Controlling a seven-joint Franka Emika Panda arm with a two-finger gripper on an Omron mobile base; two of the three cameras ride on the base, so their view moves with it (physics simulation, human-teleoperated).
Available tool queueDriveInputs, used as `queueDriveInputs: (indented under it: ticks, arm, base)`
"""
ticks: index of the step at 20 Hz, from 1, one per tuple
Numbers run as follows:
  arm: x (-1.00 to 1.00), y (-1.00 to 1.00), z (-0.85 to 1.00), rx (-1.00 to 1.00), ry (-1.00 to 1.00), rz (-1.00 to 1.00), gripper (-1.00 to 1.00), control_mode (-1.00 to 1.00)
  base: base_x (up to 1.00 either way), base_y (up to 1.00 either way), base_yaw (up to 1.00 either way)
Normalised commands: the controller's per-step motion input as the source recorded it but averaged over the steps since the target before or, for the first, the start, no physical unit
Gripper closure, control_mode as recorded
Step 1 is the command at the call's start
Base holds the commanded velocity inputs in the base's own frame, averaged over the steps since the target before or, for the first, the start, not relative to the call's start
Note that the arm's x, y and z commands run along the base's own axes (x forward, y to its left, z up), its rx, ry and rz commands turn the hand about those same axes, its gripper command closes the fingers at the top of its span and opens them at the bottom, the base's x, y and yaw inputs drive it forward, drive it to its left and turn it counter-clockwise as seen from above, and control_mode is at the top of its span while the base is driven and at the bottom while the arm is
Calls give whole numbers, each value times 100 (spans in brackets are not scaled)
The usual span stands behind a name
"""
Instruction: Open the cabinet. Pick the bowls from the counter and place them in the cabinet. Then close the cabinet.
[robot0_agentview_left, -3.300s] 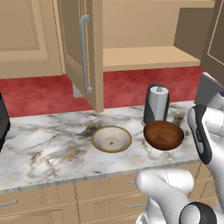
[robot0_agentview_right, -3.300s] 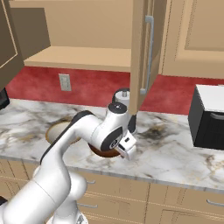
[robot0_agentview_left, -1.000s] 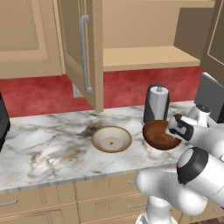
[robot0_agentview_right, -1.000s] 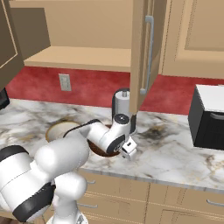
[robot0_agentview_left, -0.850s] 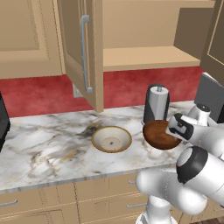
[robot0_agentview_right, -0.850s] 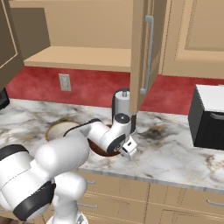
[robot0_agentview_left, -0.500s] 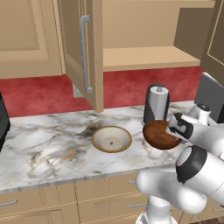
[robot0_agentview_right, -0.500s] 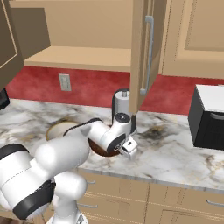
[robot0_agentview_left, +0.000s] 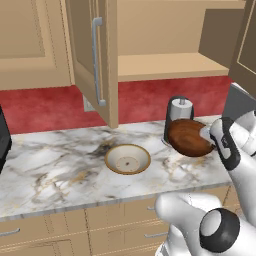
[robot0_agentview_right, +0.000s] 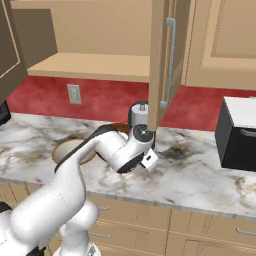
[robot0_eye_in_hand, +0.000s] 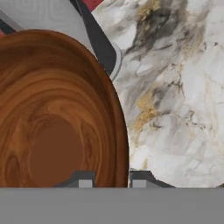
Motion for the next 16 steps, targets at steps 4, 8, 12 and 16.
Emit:
queueDriveInputs:
  ticks: [4, 8, 12, 16]
  arm:
    - [-43, 16, 100, 7, -27, -1, 100, -100]
    - [-47, 3, 100, 1, -14, -11, 100, -100]
    - [-47, 0, 100, 0, -1, -28, 100, -100]
    - [-44, 0, 68, -11, 0, -41, 100, -100]
  base:
    - [0, 0, 0]
    - [0, 0, 0]
    - [0, 0, 0]
    - [0, 0, 0]
